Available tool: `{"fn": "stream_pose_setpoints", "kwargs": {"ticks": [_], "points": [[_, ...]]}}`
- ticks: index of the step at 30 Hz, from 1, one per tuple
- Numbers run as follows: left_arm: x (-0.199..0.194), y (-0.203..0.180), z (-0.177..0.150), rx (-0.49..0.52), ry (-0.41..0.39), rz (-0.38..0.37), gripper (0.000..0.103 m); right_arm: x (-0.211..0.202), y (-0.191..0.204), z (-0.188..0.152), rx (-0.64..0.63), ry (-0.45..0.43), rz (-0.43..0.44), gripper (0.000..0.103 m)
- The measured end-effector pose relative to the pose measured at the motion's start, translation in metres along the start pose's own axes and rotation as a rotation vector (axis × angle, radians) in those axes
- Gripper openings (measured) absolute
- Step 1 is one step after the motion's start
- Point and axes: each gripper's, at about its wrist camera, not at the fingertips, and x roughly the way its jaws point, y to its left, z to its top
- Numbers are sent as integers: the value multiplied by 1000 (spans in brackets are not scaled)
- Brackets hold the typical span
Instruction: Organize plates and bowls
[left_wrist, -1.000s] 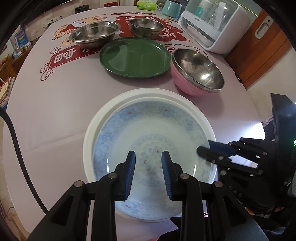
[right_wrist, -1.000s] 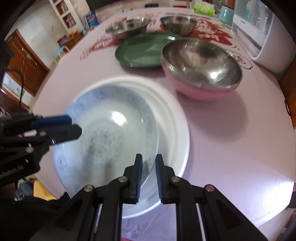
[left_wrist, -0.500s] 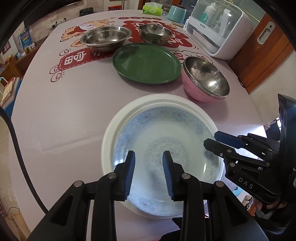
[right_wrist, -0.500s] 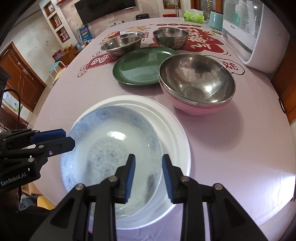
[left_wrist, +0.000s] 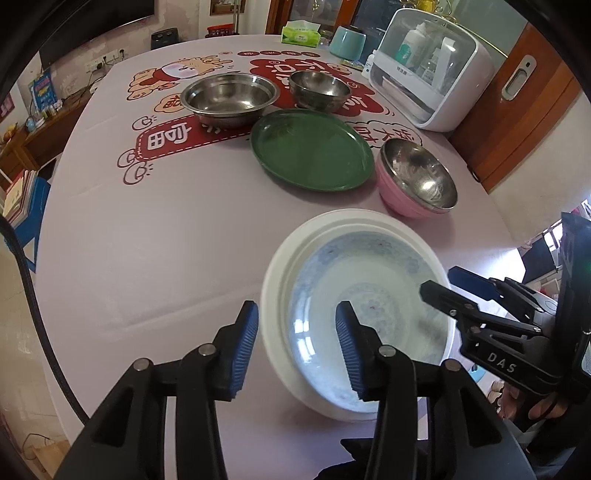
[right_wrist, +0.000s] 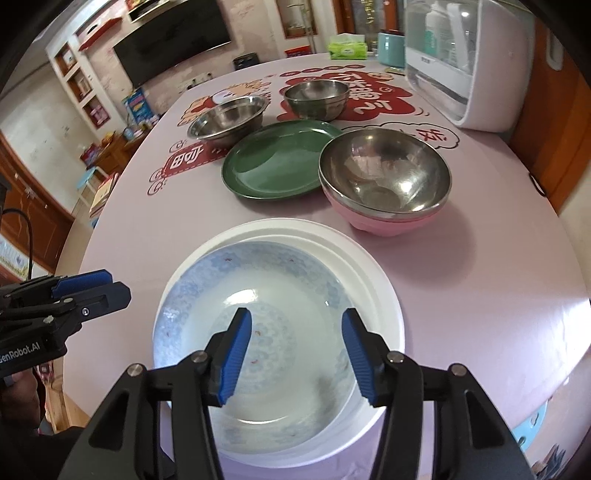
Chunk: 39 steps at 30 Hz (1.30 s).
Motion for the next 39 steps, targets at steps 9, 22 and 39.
{"fn": "stream_pose_setpoints", "kwargs": {"ticks": [9,22,39], "points": [[-16,11,2,0,-2,24,57,-21,-2,-4,89,-46,-56,53],[-38,-8,39,-83,-59,52,71,-58,-51,49,103,-141,-48,70],[-29,-40,81,-270,-97,155,78,-62,-111,136,-56,-161,55,76]]}}
